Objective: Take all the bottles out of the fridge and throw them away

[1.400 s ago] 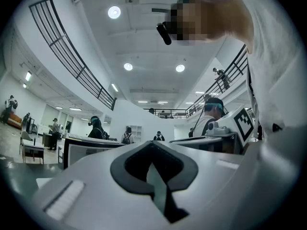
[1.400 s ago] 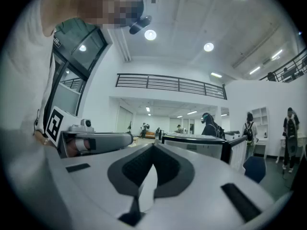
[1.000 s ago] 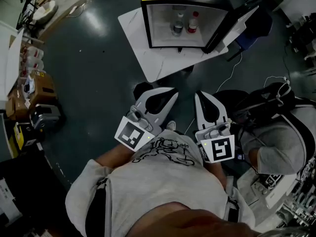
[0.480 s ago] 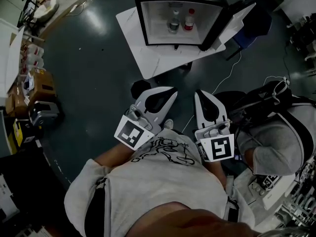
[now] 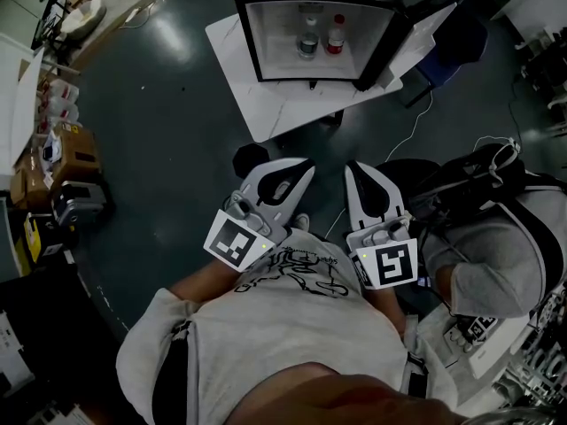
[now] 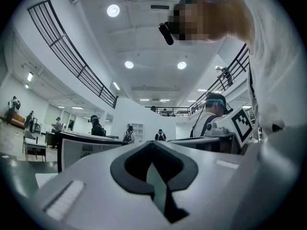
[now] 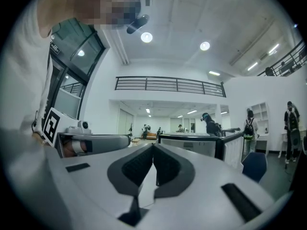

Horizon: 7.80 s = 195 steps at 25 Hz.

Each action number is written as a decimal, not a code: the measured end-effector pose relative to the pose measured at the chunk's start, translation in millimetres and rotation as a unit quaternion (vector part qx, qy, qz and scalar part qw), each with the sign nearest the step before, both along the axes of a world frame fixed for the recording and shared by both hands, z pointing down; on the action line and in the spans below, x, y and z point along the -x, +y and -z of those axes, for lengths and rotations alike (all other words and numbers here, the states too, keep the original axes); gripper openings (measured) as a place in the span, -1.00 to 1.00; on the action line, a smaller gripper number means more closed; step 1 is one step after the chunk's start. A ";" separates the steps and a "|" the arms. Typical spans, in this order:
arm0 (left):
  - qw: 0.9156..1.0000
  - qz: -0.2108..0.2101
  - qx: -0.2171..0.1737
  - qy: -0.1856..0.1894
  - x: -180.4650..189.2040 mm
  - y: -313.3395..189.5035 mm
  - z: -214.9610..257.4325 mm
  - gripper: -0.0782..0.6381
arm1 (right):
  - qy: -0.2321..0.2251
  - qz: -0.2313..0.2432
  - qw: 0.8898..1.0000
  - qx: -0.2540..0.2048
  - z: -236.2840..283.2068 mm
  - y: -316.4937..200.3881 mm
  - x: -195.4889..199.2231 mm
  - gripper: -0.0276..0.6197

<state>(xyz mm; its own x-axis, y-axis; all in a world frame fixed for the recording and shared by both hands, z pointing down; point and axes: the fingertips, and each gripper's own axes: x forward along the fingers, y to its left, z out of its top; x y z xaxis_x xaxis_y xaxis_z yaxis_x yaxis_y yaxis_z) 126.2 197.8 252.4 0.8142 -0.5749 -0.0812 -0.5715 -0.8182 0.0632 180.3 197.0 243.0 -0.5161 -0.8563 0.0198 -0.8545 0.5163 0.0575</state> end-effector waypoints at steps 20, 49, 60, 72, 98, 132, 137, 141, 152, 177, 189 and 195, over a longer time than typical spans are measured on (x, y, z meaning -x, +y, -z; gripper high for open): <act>1.000 0.004 0.002 0.016 15.4 -88.9 -1.8 -0.76 | -0.001 0.011 1.000 -0.016 7.9 -80.6 21.0 -0.89; 0.999 -0.007 0.022 0.024 74.1 -208.7 -17.3 -0.76 | 0.001 0.010 1.000 0.014 -10.5 -207.9 83.4 -0.89; 0.999 -0.004 0.021 0.024 79.1 -216.1 -14.6 -0.76 | 0.005 0.015 1.000 0.018 -10.7 -218.0 88.8 -0.89; 1.000 0.018 0.016 0.020 54.3 -231.2 -11.4 -0.76 | 0.003 0.038 0.999 0.016 -10.2 -235.4 65.2 -0.89; 0.997 0.077 0.012 0.008 -24.4 -284.3 -15.9 -0.76 | -0.003 0.082 0.997 0.009 -11.3 -290.8 -20.1 -0.89; 0.997 0.081 0.012 -0.015 -5.0 -329.3 -63.1 -0.76 | -0.009 0.064 0.997 0.034 -71.7 -337.4 -1.3 -0.87; 0.997 0.079 0.026 -0.007 -4.9 -336.2 -72.3 -0.76 | -0.005 0.061 0.997 0.039 -83.1 -343.8 -1.4 -0.79; 0.997 0.079 0.023 -0.003 -3.3 -342.0 -79.2 -0.76 | -0.009 0.057 0.997 0.047 -92.3 -349.2 -0.2 -0.75; 0.996 0.092 0.005 0.000 -1.1 -362.6 -93.8 -0.76 | 0.001 0.052 0.997 0.051 -120.6 -367.6 0.8 -0.71; 0.995 0.095 0.019 -0.009 -7.9 -403.7 -133.3 -0.76 | 0.017 0.045 0.996 0.072 -168.6 -407.8 2.5 -0.56; 0.995 0.099 0.007 -0.024 -12.0 -423.0 -149.2 -0.76 | 0.031 0.036 0.996 0.075 -193.8 -433.7 7.2 -0.52; 0.994 0.106 0.001 -0.029 -14.5 -434.6 -159.6 -0.76 | 0.038 0.031 0.997 0.067 -207.7 -451.7 10.7 -0.48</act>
